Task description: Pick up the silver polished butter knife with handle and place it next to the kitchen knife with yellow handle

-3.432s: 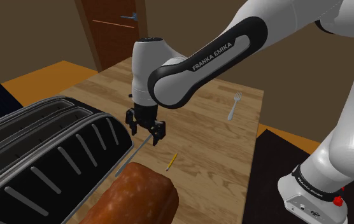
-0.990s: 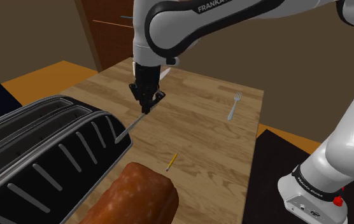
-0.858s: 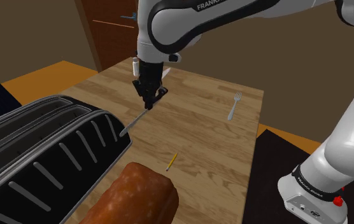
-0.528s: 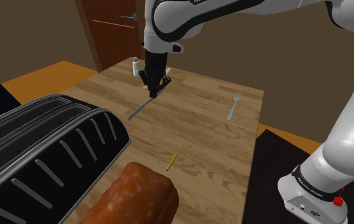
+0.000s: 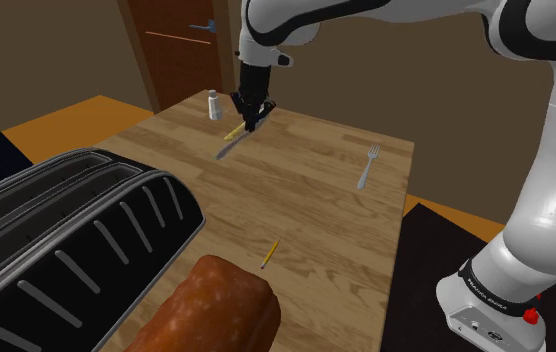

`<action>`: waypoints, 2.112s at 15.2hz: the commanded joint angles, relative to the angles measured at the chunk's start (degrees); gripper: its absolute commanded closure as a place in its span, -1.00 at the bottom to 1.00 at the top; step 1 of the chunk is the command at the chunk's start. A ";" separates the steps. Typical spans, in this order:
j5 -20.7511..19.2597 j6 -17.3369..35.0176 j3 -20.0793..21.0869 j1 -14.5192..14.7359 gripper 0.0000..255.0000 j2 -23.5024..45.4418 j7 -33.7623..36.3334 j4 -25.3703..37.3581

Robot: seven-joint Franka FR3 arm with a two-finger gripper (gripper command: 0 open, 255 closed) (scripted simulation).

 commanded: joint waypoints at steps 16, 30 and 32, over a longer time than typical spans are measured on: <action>-2.22 5.59 -2.17 -1.16 1.00 6.41 -3.44 -0.21; -2.64 8.14 -2.47 -1.04 -1.00 7.49 -3.53 -1.77; -2.64 8.14 -2.47 -1.04 -1.00 7.49 -3.53 -1.77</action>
